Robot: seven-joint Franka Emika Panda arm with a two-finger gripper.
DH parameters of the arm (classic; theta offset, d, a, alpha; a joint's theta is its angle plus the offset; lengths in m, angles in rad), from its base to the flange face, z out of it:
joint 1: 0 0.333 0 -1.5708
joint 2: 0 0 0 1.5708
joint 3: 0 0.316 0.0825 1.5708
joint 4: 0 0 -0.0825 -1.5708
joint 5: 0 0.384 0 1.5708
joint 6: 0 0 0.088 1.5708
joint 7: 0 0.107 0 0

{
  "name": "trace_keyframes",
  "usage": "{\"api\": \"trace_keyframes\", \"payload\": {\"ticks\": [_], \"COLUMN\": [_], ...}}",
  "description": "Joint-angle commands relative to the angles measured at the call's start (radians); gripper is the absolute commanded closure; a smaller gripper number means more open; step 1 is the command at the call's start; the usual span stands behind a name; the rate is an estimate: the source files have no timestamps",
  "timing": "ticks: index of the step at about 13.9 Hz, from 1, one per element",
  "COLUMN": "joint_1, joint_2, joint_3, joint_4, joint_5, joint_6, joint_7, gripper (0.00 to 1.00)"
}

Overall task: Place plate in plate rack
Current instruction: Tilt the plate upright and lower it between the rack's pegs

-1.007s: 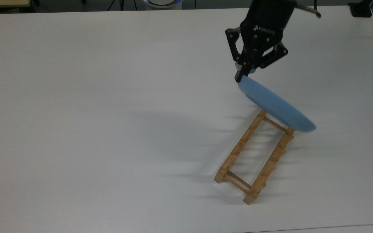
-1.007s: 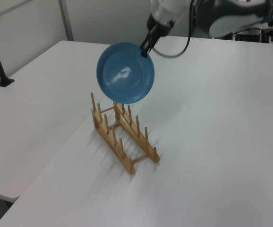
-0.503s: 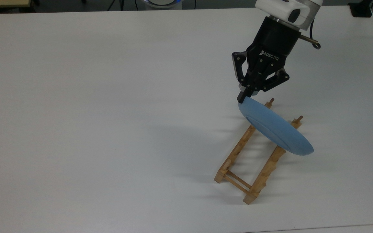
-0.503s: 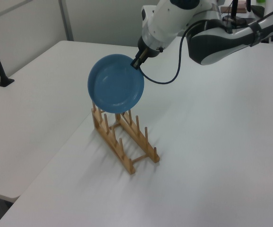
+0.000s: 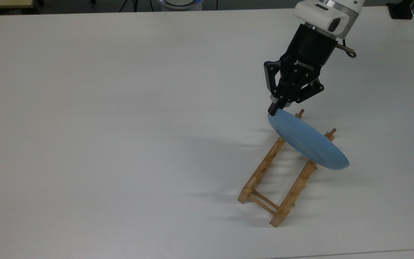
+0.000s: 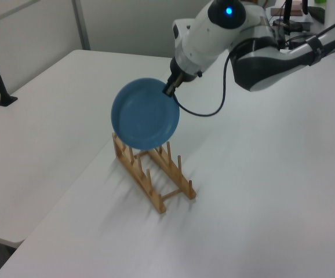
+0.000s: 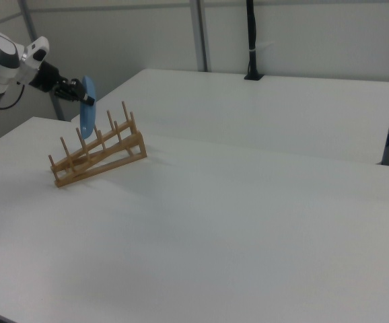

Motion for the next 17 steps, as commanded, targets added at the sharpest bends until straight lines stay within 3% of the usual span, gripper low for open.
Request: {"api": "trace_keyframes", "payload": {"ticks": [1, 6, 15, 17], "joint_1": [0.028, 0.038, 0.041, 0.035], "joint_2": [-0.018, -0.014, -0.049, -0.06], "joint_3": [-0.01, -0.01, -0.004, -0.005], "joint_4": [-0.049, -0.089, -0.046, -0.048], "joint_5": [-0.034, -0.107, -0.074, -0.069], "joint_6": [0.024, 0.029, 0.026, 0.033], "joint_7": [0.023, 0.025, -0.004, -0.099], "gripper": [1.0, 0.97, 0.97, 0.98]}}
